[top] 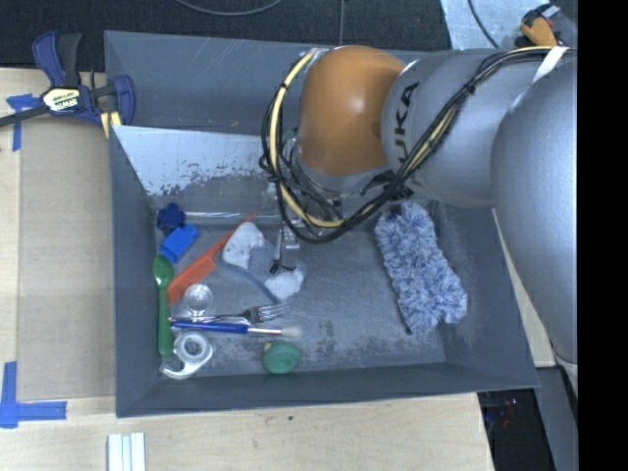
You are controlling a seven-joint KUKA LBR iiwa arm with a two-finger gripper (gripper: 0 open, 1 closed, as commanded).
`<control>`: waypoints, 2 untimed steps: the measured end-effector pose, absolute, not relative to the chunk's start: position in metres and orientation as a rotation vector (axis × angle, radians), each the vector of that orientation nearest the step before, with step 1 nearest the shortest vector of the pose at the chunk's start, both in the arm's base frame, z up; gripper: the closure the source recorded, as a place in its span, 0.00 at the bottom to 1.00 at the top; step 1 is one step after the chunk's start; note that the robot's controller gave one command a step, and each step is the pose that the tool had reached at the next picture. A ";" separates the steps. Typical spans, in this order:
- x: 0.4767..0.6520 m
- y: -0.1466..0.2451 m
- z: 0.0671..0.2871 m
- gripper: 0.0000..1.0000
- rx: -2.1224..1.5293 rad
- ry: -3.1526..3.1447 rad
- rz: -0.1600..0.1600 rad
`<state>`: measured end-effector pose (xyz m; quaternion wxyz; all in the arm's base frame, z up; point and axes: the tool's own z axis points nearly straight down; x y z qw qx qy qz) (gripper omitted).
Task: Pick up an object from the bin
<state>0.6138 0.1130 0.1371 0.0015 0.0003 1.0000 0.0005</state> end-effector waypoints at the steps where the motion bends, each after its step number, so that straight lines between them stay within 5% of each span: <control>1: 0.627 0.124 0.072 0.00 -0.680 3.064 0.002; 2: 0.625 0.123 0.114 0.00 -0.810 3.027 0.000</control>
Offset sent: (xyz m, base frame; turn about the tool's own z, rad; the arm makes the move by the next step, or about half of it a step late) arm 0.0105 0.0106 -0.0238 -0.5273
